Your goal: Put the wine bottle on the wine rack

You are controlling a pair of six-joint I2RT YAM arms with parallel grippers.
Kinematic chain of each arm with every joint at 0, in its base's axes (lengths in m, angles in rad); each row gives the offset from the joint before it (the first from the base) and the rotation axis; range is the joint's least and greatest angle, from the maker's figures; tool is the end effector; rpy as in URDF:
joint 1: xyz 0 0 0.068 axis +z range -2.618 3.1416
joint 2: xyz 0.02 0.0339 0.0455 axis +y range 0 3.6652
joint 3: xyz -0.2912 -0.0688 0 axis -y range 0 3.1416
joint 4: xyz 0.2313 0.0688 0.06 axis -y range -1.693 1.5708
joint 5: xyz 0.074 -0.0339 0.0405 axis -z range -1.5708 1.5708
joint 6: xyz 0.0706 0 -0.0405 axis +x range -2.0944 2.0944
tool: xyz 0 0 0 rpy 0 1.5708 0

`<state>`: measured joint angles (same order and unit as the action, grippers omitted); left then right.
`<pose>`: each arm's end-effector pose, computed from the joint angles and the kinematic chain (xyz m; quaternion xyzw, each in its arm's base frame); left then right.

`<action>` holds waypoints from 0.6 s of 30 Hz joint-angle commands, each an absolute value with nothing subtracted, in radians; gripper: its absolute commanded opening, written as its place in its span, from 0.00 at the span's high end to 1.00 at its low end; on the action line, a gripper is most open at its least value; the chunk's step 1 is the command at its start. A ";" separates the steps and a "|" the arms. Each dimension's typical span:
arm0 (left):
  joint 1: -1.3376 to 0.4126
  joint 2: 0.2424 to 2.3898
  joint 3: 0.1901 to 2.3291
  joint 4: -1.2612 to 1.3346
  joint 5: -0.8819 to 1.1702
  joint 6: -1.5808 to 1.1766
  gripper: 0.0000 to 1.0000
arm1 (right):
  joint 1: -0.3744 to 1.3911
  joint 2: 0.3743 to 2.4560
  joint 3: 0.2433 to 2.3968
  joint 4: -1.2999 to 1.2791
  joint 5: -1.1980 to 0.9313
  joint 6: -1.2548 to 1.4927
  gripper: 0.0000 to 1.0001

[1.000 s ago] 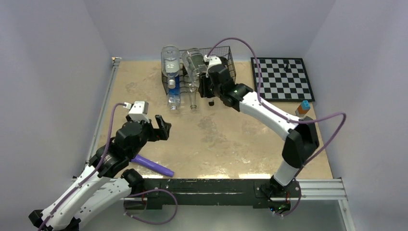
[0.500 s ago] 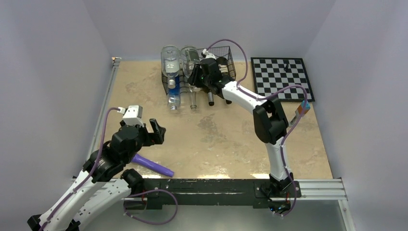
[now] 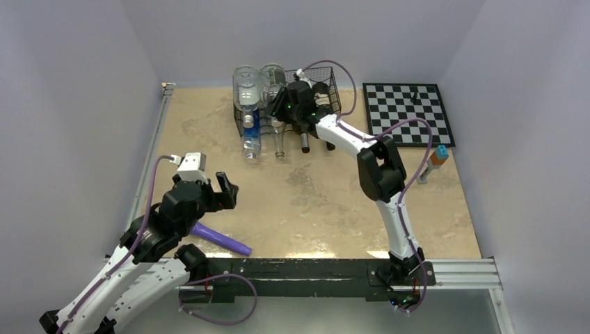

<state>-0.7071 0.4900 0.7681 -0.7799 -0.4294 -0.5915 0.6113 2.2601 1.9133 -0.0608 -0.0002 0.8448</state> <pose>0.0876 -0.0362 0.3053 -0.0598 0.8456 -0.1549 0.5073 0.4716 0.3305 0.2587 0.0973 0.8299 0.3656 0.4100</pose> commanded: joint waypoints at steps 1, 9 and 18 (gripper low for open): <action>-0.702 0.496 0.811 -0.765 -0.442 -0.602 0.04 | 0.607 2.203 1.997 0.139 -0.007 0.881 0.80; -0.701 0.492 0.807 -0.770 -0.446 -0.606 0.04 | 0.607 2.111 1.829 0.196 0.072 0.811 0.22; -0.701 0.506 0.826 -0.778 -0.455 -0.609 0.04 | 0.609 1.988 1.769 0.092 0.165 0.703 0.06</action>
